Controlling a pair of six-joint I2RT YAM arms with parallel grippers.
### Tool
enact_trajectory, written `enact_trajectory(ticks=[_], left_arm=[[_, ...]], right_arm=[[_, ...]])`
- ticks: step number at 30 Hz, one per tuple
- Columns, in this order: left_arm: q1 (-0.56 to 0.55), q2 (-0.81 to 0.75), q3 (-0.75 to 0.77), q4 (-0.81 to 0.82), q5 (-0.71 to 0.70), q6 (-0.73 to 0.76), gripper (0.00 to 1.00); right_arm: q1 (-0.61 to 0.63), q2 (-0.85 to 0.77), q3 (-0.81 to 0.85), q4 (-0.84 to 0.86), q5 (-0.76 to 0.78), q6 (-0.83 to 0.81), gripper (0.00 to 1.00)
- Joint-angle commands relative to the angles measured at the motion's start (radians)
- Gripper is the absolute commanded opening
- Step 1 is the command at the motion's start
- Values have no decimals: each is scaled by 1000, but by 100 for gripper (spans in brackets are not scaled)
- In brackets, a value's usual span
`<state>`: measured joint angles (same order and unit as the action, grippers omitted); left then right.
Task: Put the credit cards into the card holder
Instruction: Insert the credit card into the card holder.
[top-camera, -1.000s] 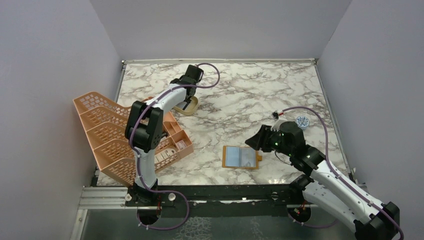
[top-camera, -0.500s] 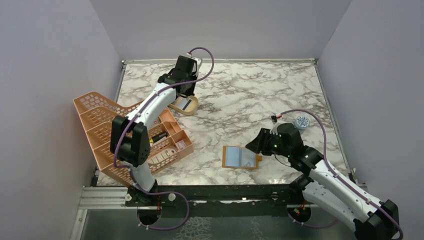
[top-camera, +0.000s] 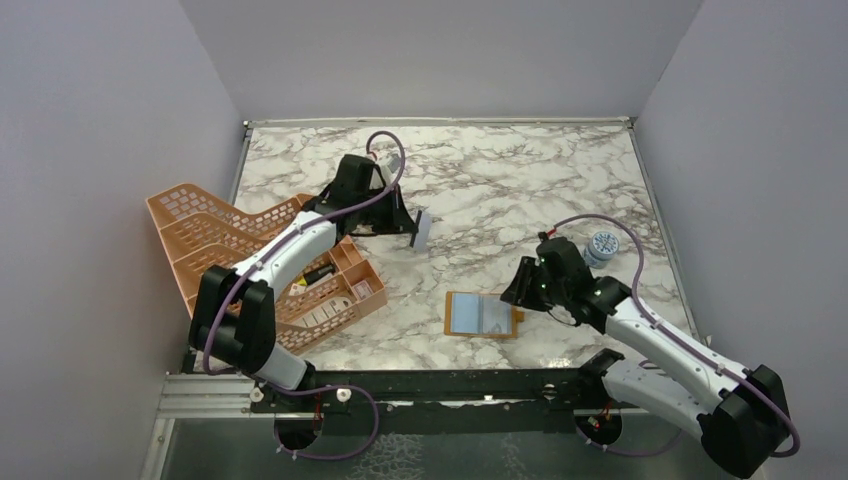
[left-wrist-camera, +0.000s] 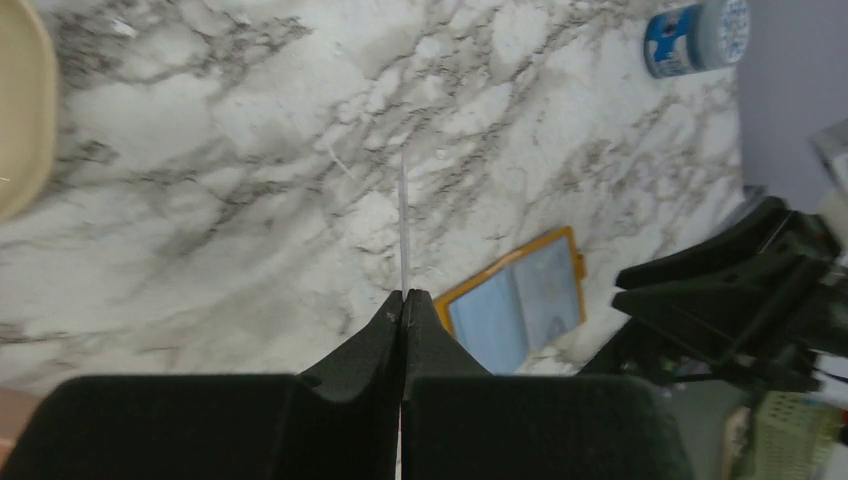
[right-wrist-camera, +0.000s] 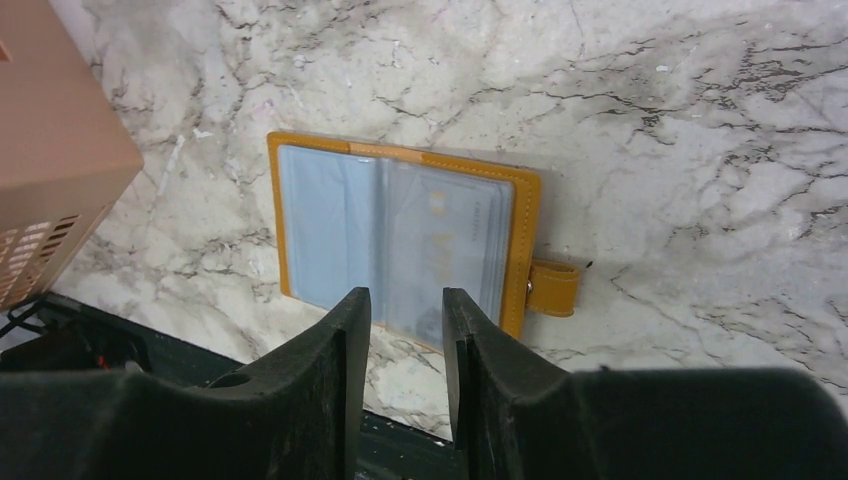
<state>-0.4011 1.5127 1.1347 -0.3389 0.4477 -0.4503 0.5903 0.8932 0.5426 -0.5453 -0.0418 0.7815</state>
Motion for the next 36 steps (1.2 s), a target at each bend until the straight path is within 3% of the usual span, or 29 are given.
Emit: enact_trajectory(ticks=[1, 8, 14, 22, 36], left_arm=[[-10, -70, -146, 271, 248, -248, 0], [-92, -92, -307, 450, 248, -413, 0], [-181, -49, -352, 585, 245, -497, 0], [-300, 11, -376, 601, 152, -514, 0], [-376, 81, -415, 658, 86, -537, 0]], right_arm=[[8, 55, 31, -14, 60, -5, 31], [8, 133, 37, -11, 54, -7, 30], [8, 164, 9, 18, 59, -9, 30], [8, 206, -36, 54, 57, 5, 29], [8, 141, -150, 111, -6, 88, 23]])
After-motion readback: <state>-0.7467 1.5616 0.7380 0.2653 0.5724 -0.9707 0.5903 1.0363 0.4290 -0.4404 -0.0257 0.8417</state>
